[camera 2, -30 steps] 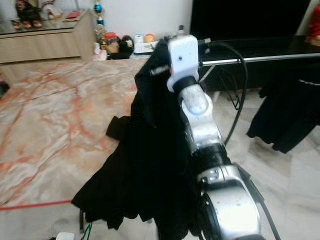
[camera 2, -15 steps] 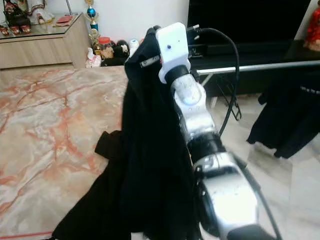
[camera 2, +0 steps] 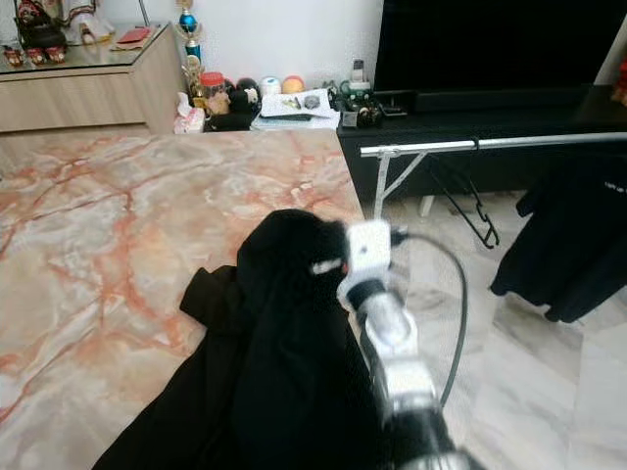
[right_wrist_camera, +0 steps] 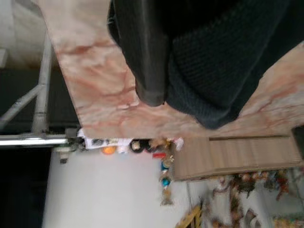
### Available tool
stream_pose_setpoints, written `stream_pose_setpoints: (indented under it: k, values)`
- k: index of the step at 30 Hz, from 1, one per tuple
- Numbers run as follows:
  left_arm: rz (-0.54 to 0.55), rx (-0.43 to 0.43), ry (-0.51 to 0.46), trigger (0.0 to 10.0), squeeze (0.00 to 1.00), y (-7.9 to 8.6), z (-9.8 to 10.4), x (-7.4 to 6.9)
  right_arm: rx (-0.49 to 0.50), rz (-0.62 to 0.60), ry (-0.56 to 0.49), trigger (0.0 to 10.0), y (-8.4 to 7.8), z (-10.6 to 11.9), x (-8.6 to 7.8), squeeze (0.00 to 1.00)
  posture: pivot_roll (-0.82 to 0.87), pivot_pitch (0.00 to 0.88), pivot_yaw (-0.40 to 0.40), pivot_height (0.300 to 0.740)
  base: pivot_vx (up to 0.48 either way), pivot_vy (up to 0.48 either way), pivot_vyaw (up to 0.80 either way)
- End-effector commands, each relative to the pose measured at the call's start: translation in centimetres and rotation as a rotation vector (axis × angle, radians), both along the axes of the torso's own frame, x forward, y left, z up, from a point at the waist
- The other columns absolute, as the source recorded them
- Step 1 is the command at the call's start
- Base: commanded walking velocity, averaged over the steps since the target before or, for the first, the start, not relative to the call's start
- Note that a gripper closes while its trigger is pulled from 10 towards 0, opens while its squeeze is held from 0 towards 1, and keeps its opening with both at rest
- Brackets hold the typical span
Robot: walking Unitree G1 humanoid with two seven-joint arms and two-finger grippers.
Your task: Hang hanger
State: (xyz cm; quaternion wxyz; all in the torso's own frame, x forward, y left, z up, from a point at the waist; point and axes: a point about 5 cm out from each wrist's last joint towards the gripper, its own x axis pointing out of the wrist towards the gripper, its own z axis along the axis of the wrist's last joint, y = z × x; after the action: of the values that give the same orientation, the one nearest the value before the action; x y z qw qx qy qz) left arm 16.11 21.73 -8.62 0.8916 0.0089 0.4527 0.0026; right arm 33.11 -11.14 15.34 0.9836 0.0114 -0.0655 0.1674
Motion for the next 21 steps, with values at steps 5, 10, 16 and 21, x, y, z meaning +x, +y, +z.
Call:
stream_pose_setpoints:
  k: [5,10,16,21]
  values:
    - [-0.011,0.003,0.022,10.0,0.00,0.1,-0.2,-0.6,0.020,-0.096,0.031,10.0,-2.2,0.1,-1.8,0.00,0.03,0.023,0.036,0.740,0.000,0.000,0.00]
    - [-0.012,0.004,0.022,10.0,0.00,0.0,-0.2,-0.5,0.028,-0.159,0.091,10.0,-3.0,-0.5,-2.3,0.12,0.03,0.014,0.032,0.740,0.000,0.000,0.00]
    - [-0.008,0.005,0.024,10.0,0.00,0.1,-0.2,-0.6,0.029,-0.192,0.134,10.0,-3.3,-0.6,-2.7,1.00,0.03,0.015,0.030,0.740,0.000,0.000,0.00]
    - [-0.007,0.006,0.030,10.0,0.00,0.3,-0.3,-0.8,0.010,-0.200,0.177,10.0,-3.6,-1.5,-3.5,1.00,0.03,0.034,0.030,0.740,0.000,0.000,0.00]
